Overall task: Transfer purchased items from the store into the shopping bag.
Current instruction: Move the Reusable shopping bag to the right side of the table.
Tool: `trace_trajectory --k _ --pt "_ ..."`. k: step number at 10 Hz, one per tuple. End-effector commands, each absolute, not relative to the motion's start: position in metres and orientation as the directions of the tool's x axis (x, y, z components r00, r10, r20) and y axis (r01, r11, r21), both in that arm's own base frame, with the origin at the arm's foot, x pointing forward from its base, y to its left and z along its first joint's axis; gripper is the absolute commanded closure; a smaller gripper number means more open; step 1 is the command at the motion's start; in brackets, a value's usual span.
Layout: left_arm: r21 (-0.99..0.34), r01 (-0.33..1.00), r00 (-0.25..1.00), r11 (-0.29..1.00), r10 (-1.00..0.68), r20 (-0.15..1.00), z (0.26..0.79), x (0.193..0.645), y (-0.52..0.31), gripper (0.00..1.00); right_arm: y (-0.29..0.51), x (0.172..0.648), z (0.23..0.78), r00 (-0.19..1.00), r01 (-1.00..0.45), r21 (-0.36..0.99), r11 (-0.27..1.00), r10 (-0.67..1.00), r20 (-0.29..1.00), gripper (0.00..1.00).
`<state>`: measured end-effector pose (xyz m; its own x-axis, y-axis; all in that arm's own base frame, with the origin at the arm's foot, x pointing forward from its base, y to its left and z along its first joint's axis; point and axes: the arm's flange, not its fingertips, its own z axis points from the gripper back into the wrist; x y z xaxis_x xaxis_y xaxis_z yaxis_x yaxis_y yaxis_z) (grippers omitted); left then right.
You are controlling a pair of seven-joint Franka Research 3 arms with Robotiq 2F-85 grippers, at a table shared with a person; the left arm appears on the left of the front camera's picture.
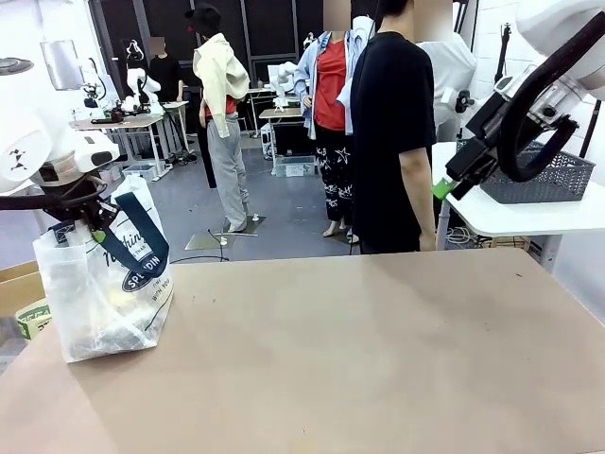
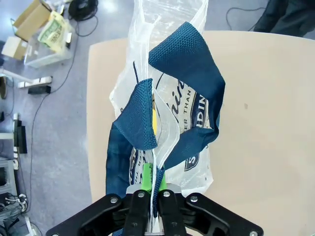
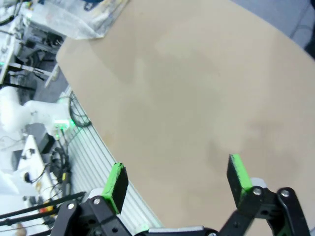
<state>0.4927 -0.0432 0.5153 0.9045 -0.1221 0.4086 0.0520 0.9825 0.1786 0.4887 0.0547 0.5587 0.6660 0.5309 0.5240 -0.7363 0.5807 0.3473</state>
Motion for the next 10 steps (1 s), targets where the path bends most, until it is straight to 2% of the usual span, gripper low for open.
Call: trace_trajectory --k 1,3,5,8,9,10 --pt "0.197 0.051 0.906 0.979 -0.128 0.404 0.519 0.495 -0.044 1.00 0.051 0.477 0.546 0.538 -0.832 0.302 0.466 0.541 0.647 0.00" --pt "0.197 0.051 0.906 0.979 -0.128 0.404 0.519 0.495 -0.044 1.00 0.053 0.476 0.536 0.480 -0.870 0.270 0.413 0.582 0.657 0.00" --pt "0.197 0.051 0.906 0.979 -0.128 0.404 0.519 0.495 -0.044 1.00 0.054 0.481 0.551 0.517 -0.846 0.276 0.455 0.578 0.631 0.00" --pt "0.197 0.051 0.906 0.979 -0.128 0.404 0.519 0.495 -0.044 1.00 0.054 0.481 0.551 0.517 -0.846 0.276 0.455 0.578 0.631 0.00" --pt "0.179 0.052 0.905 0.982 -0.123 0.408 0.515 0.493 -0.043 0.98 0.054 0.481 0.551 0.517 -0.846 0.276 0.455 0.578 0.631 0.00" --pt "0.187 0.048 0.902 0.981 -0.123 0.413 0.516 0.493 -0.044 0.78 0.054 0.481 0.551 0.517 -0.846 0.276 0.455 0.578 0.631 0.00"
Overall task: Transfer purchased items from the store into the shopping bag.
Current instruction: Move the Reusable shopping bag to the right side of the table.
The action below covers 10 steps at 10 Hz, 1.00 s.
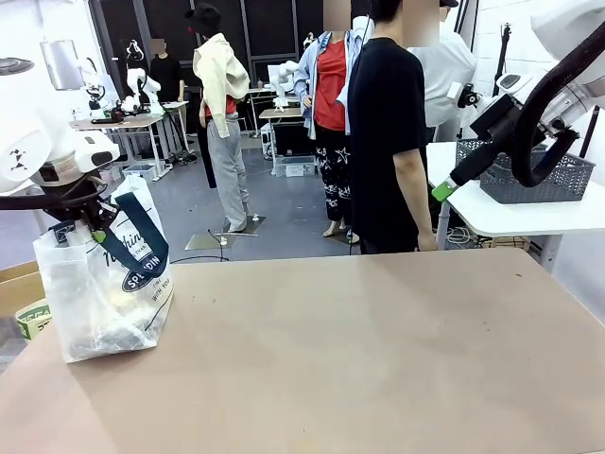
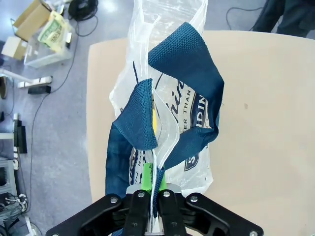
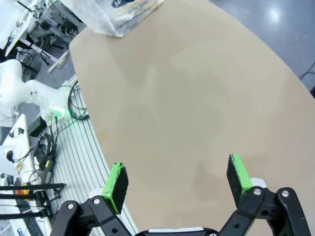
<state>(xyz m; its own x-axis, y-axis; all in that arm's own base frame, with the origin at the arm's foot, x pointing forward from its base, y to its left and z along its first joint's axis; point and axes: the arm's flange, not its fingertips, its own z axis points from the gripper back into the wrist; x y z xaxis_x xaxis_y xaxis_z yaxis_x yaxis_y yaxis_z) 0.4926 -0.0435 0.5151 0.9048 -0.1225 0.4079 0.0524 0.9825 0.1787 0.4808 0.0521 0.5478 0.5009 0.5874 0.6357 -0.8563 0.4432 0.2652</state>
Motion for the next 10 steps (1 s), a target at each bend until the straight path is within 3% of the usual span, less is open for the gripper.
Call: trace_trajectory --k 1,4,10 --pt "0.200 0.047 0.900 0.979 -0.129 0.416 0.517 0.492 -0.045 0.59 0.054 0.481 0.551 0.517 -0.846 0.276 0.455 0.578 0.631 0.00" --pt "0.208 0.039 0.904 0.977 -0.123 0.409 0.523 0.491 -0.047 0.01 0.054 0.481 0.551 0.517 -0.846 0.276 0.455 0.578 0.631 0.00" --pt "0.217 0.063 0.889 0.974 -0.153 0.431 0.540 0.480 -0.058 0.00 0.054 0.481 0.551 0.517 -0.846 0.276 0.455 0.578 0.631 0.00"
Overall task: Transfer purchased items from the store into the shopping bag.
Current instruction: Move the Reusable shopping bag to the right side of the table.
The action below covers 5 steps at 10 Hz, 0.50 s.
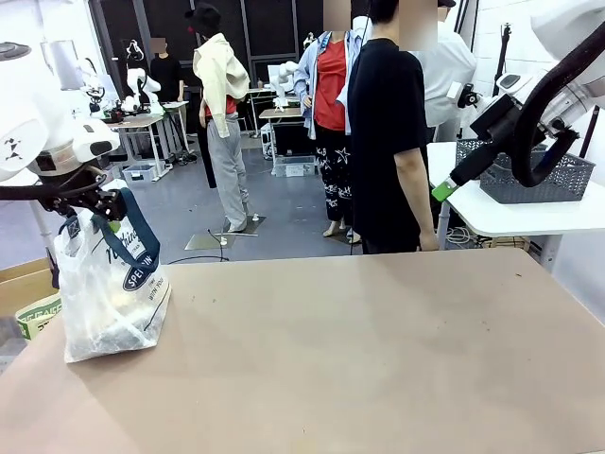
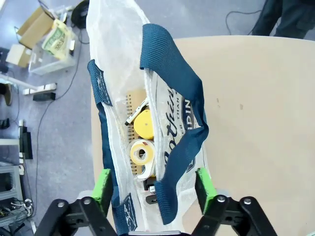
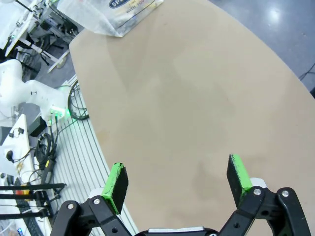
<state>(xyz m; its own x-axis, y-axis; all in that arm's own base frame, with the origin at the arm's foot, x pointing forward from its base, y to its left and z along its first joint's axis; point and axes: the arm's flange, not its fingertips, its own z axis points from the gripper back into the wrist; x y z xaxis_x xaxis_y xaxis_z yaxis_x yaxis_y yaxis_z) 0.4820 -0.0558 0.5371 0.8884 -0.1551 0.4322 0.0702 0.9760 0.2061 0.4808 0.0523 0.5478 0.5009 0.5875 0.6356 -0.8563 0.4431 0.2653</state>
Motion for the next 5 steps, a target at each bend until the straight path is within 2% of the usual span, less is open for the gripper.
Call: trace_trajectory --k 1,3,5 --pt "0.216 0.060 0.889 0.974 -0.151 0.432 0.547 0.479 -0.060 0.00 0.054 0.481 0.551 0.517 -0.846 0.276 0.455 0.578 0.631 0.00" --pt "0.254 0.081 0.863 0.964 -0.195 0.466 0.570 0.474 -0.071 0.00 0.054 0.481 0.551 0.517 -0.846 0.276 0.455 0.578 0.631 0.00" --pt "0.263 0.165 0.838 0.951 -0.276 0.471 0.590 0.472 -0.087 0.00 0.054 0.481 0.551 0.517 -0.846 0.276 0.455 0.578 0.631 0.00"
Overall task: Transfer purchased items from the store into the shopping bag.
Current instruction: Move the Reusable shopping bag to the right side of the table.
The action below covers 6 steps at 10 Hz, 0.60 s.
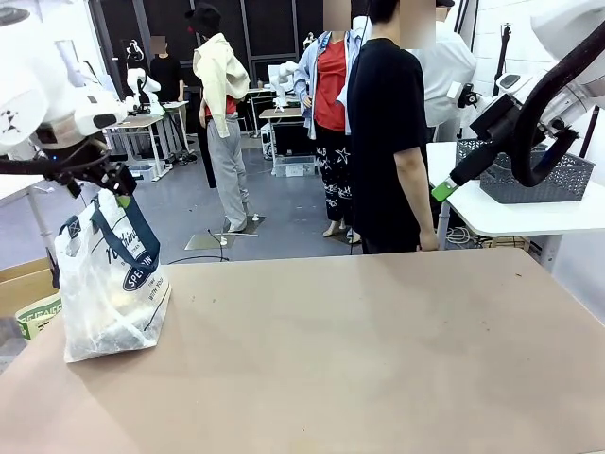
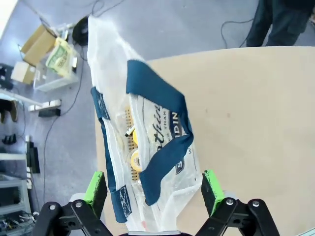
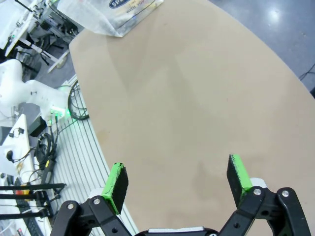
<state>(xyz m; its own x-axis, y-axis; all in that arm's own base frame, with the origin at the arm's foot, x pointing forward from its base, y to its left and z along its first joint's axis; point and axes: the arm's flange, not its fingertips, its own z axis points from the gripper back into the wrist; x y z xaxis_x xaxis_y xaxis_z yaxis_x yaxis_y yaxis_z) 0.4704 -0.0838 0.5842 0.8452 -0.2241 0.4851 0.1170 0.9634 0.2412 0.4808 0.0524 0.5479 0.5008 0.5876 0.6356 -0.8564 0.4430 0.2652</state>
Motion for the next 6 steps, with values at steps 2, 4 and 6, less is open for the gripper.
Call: trace_trajectory --k 2,4,6 --pt "0.235 0.369 0.774 0.899 -0.437 0.458 0.602 0.477 -0.105 0.00 0.054 0.481 0.551 0.517 -0.846 0.276 0.455 0.578 0.631 0.00" --pt "0.217 0.532 0.685 0.819 -0.566 0.458 0.605 0.480 -0.128 0.00 0.054 0.481 0.551 0.517 -0.846 0.276 0.455 0.578 0.631 0.00" --pt "0.171 0.676 0.596 0.717 -0.668 0.446 0.600 0.486 -0.145 0.00 0.054 0.481 0.551 0.517 -0.846 0.276 0.455 0.578 0.631 0.00"
